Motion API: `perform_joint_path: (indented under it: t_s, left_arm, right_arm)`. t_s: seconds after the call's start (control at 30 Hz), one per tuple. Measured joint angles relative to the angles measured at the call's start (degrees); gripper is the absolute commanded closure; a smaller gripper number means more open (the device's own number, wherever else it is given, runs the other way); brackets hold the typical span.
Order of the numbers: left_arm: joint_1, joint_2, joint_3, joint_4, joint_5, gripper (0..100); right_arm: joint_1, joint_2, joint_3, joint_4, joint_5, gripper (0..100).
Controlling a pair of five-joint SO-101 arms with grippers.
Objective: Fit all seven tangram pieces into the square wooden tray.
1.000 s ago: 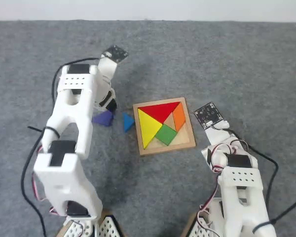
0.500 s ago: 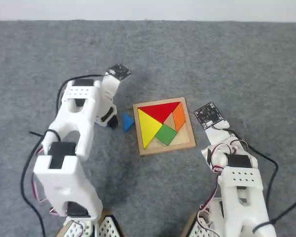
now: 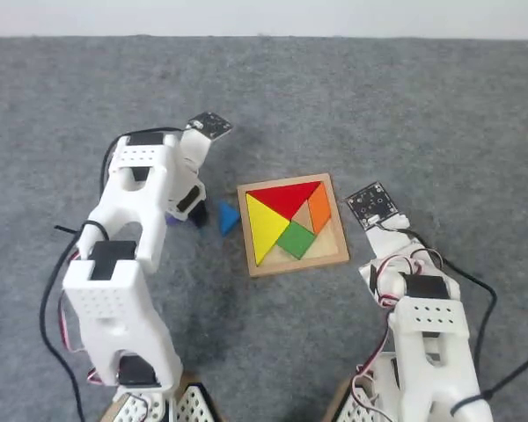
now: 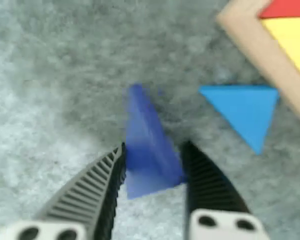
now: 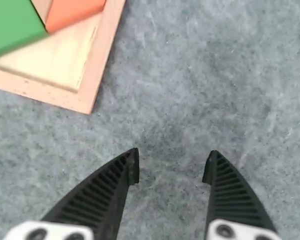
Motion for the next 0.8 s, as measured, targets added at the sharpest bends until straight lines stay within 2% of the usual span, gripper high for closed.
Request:
perform_joint_path:
  t_s: [0.23,0.43,0.6,0.8]
  left_arm:
    - [0.1,0.0,-2.0,3.6,-0.4,99]
    - [1.2,-5.3,-10.0,13.5,0.7,99]
    - [10.5,-9.7,-13.5,21.8,4.8,99]
    - [24.0,-9.8,-13.5,21.2,15.4,99]
  right_arm:
    - [0.3,0.0,0.0,0.0,0.0,77.2]
    - [0.3,0.0,0.0,0.0,-0.2,77.2]
    - [0.3,0.0,0.0,0.0,-0.2,77.2]
    - [0.3,0.0,0.0,0.0,-1.3,77.2]
